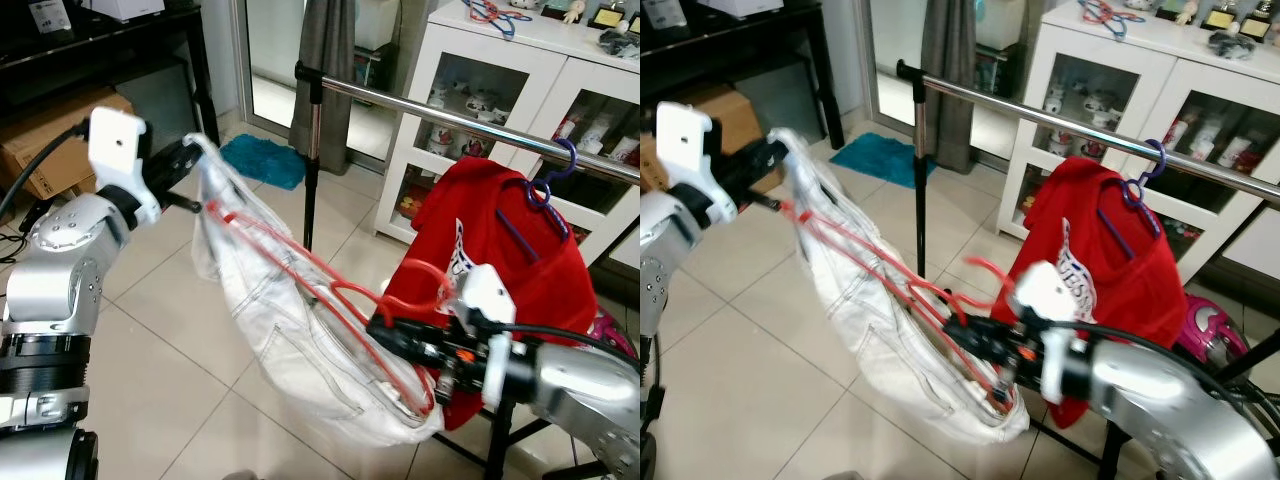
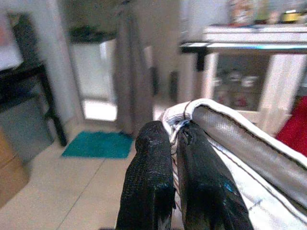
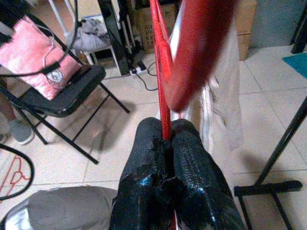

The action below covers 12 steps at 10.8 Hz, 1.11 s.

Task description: Hang hanger

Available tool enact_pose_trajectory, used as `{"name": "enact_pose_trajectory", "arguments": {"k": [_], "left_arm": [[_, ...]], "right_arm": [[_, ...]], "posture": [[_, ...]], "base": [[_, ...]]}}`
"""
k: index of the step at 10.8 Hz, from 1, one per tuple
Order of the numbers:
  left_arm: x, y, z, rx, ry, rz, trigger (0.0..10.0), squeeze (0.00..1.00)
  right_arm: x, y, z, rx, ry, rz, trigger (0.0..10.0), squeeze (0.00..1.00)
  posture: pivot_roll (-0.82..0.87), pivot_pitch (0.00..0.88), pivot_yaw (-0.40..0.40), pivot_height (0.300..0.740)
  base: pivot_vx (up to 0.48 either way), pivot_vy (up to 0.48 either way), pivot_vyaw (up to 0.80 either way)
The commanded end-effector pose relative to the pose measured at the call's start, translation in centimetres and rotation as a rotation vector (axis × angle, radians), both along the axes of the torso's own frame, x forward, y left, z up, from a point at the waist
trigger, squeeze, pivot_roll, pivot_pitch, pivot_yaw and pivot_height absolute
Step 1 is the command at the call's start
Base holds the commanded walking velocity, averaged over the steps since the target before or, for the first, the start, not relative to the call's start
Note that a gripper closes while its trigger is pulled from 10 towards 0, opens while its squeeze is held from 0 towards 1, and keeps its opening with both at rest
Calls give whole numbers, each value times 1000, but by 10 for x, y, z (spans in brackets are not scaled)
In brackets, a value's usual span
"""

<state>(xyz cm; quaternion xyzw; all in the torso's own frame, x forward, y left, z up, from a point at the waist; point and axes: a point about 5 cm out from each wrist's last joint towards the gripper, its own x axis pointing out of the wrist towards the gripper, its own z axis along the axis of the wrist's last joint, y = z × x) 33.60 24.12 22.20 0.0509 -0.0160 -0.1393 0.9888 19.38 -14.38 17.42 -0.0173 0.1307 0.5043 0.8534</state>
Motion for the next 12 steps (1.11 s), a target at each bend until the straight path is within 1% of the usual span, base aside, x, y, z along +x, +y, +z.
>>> {"name": "enact_pose_trajectory", "arguments": {"k": [1,2,3,4,5,6,7,8,9,10,11,12], "left_arm": [[4,12,22,-26,-104,87,0,0],[6,13,11,-43,-71,94,0,0],[2,-2,0,-57,-37,21,0,0],[-4,-25,-6,-89,-25,-91,0,0],[-17,-56,-16,-107,1,-232,0,0],[-28,-76,-23,-112,18,-311,0,0],[-36,-86,-25,-140,17,-318,0,0],[-43,-86,-26,-162,4,-251,0,0],[-51,-83,-26,-152,-33,-157,10000,0],[-58,-82,-37,-135,16,-130,10000,0],[-68,-81,-47,-85,33,-114,10000,0],[-74,-80,-53,-56,50,-94,10000,0]], "right_arm": [[-1,-9,1,8,5,-11,0,0],[6,-16,6,117,-12,-97,0,0],[21,-22,16,262,-52,-250,0,0],[32,-24,24,372,-73,-361,0,0],[41,-24,30,494,-86,-474,0,0],[43,-20,30,510,-90,-513,0,0],[41,-13,26,473,-103,-544,0,0],[37,-11,22,340,-134,-574,10000,0],[29,-8,15,304,-119,-560,10000,0],[26,-11,9,233,-137,-629,10000,0],[22,-17,3,221,-128,-707,10000,0],[19,-23,-2,160,-138,-766,10000,0]], "posture": [[-57,0,-31,740],[-60,0,-26,740],[-61,0,-24,740],[-59,0,-25,740],[-59,0,-28,740],[-59,0,-31,740],[-56,0,-33,740],[-56,0,-34,740],[-55,0,-34,740],[-58,0,-30,740],[-57,0,-29,740],[-63,0,-20,740]], "base": [[0,0,0],[0,0,0],[0,0,0],[0,0,0],[0,0,0],[0,0,0],[0,0,0],[0,0,0],[0,0,0],[0,0,0],[0,0,-800],[0,0,-800]]}}
